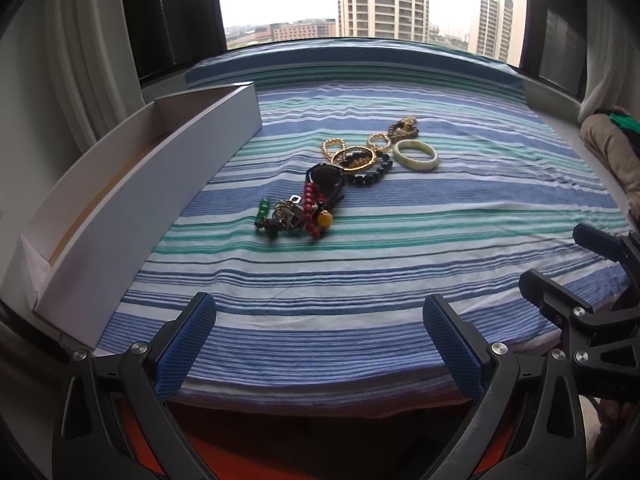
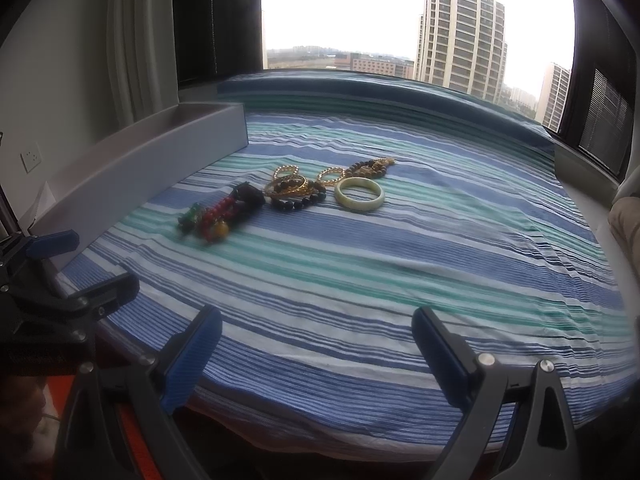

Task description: Organize jewelry

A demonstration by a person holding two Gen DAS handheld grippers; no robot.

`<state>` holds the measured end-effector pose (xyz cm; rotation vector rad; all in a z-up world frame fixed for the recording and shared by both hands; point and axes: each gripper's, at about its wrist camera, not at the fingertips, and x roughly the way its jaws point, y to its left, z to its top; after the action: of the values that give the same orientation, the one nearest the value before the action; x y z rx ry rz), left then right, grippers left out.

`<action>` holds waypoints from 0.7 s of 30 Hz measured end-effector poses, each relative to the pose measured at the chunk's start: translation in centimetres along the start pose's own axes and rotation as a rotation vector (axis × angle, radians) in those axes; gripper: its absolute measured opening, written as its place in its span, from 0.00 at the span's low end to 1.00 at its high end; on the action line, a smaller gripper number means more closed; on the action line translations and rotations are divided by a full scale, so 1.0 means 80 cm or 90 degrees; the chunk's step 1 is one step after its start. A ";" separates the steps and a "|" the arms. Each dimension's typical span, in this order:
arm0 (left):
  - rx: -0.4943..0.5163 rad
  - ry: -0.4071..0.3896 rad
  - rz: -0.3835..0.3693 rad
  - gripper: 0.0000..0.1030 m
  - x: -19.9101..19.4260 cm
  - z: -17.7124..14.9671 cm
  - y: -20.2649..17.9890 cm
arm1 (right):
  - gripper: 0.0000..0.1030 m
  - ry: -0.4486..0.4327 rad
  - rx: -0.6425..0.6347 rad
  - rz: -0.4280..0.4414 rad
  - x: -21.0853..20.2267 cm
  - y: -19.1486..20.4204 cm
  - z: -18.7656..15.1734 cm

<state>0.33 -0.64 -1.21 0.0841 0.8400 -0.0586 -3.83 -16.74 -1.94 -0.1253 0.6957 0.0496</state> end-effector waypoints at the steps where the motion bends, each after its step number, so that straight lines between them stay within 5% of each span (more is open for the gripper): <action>1: 0.000 0.001 0.000 1.00 0.001 0.000 0.000 | 0.95 0.000 0.000 0.001 0.000 0.001 0.000; 21: 0.000 0.000 0.000 1.00 -0.001 -0.002 -0.001 | 0.95 0.000 0.000 0.002 0.001 0.003 -0.001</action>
<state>0.18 -0.70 -1.26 0.0845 0.8395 -0.0595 -3.86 -16.52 -2.08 -0.1252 0.6955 0.0523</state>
